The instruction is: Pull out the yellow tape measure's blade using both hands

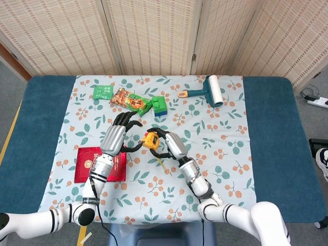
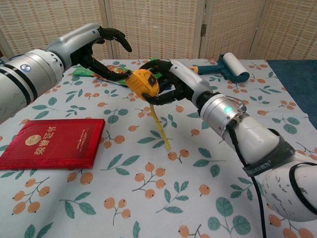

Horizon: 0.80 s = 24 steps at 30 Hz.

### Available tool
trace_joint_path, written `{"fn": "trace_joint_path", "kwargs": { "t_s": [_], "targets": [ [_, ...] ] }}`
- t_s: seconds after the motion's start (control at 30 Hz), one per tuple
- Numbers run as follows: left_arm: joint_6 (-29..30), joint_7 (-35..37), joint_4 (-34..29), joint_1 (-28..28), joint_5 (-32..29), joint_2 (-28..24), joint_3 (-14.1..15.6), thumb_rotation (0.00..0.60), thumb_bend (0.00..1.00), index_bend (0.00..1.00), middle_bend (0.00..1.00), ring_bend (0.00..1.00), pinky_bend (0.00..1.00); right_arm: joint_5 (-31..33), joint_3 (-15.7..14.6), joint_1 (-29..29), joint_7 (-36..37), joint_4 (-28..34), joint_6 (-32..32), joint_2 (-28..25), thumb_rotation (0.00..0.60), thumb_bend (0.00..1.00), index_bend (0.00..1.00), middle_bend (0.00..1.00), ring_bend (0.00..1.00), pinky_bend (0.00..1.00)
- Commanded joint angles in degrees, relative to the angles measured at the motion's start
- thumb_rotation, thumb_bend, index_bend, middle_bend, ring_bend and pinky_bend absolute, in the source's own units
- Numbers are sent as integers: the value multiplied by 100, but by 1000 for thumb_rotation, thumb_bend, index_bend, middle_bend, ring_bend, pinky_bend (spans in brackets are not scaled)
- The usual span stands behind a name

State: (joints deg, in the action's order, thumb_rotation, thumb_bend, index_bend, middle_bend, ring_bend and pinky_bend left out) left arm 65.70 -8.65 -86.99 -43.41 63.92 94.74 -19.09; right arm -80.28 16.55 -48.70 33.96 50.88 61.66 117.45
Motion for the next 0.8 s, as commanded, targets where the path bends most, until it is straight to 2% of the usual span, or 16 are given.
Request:
{"fn": "trace_joint_path", "kwargs": {
  "t_s": [0.03, 0.8],
  "targets": [
    [-1, 13, 20, 3, -2, 1, -2, 600, 719, 421, 144, 83, 16, 4, 4, -3, 7, -8, -9, 0, 600, 479, 588, 512, 477, 321],
    [-34, 327, 487, -46, 118, 260, -13, 600, 883, 511, 193, 119, 42, 104, 130, -116, 121, -216, -161, 84, 600, 480, 588, 512, 474, 321]
  ]
}}
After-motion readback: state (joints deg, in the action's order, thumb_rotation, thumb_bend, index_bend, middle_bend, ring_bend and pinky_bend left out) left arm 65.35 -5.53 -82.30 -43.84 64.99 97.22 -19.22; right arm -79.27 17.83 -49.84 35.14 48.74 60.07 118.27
